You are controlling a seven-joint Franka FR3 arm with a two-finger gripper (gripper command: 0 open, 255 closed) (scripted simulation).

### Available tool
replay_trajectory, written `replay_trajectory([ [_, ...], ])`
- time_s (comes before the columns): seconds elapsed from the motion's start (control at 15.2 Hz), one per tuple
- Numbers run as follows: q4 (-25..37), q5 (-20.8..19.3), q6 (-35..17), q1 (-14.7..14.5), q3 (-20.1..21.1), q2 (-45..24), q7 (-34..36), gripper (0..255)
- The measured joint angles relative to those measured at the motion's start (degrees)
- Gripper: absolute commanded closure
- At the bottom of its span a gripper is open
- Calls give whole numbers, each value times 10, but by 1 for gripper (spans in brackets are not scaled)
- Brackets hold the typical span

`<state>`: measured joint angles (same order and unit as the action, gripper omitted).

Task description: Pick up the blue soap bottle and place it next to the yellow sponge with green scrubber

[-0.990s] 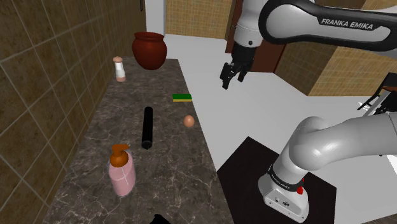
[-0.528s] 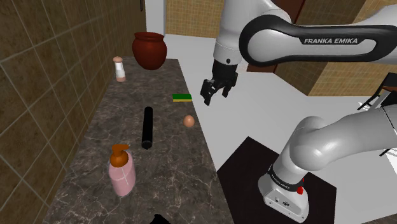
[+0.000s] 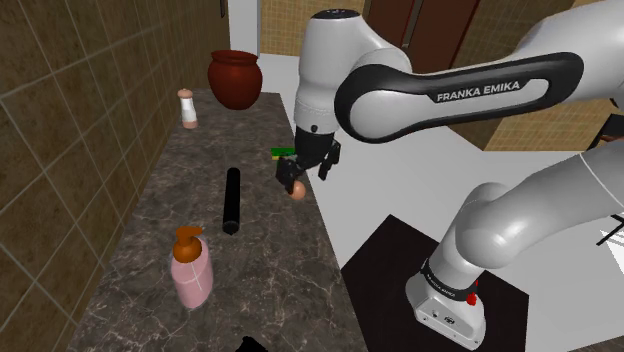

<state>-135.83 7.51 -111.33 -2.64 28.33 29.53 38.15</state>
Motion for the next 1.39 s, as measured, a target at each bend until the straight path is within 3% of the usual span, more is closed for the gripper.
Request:
replay_trajectory([
  [0.46,58,-26,-68,16,92,-129,120,0],
  [0.86,142,-122,-107,24,161,-284,255,0],
  [1.12,212,-208,-110,-7,172,-393,350,0],
  [1.39,300,-283,-97,-68,153,-500,427,0],
])
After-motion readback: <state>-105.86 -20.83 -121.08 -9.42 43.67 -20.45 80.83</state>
